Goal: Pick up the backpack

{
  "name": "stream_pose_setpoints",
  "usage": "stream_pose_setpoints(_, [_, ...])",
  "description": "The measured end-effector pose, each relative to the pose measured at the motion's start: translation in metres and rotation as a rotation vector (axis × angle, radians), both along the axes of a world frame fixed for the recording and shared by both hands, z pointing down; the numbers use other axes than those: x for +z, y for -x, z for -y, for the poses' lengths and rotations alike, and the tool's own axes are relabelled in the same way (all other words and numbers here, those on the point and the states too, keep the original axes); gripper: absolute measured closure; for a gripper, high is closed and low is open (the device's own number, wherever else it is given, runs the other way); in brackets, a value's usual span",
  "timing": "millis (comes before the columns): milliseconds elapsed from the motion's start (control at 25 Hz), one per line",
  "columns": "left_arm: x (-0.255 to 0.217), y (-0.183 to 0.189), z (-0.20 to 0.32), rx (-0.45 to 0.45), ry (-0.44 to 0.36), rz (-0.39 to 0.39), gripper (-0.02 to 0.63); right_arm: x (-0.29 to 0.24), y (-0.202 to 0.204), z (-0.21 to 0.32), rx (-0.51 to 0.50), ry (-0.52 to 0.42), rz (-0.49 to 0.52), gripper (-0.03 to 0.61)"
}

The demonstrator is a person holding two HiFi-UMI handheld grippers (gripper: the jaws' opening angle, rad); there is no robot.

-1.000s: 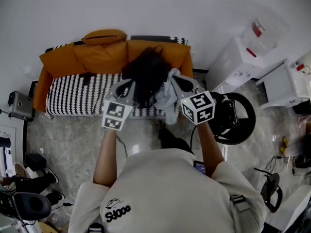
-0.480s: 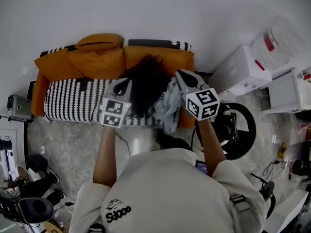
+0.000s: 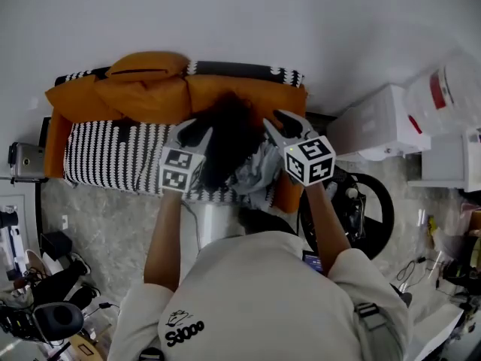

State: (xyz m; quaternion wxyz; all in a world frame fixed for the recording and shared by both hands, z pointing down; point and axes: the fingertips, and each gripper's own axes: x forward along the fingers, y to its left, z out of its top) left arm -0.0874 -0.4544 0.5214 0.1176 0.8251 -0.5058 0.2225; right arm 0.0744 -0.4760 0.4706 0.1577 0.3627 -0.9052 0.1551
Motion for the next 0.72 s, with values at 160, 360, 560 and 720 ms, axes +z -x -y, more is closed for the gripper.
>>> stream_pose_setpoints(160, [0.019,0.004,0.033,-0.027,0.025,-0.002,0.374,0.029,0.013,0.031,-0.048,0.067,-0.023,0.401])
stream_pose_setpoints(360, [0.035,0.008,0.062,-0.035,0.09,-0.001,0.316,0.051,0.027,0.062,-0.075,0.152,-0.066,0.368])
stream_pose_setpoints(560, [0.092,0.013,0.082,-0.069,0.201,0.061,0.321,0.098,0.028,0.088,-0.075,0.228,-0.093,0.364])
stream_pose_setpoints(720, [0.136,0.015,0.094,-0.102,0.261,0.086,0.328,0.124,0.029,0.1,-0.056,0.294,-0.089,0.364])
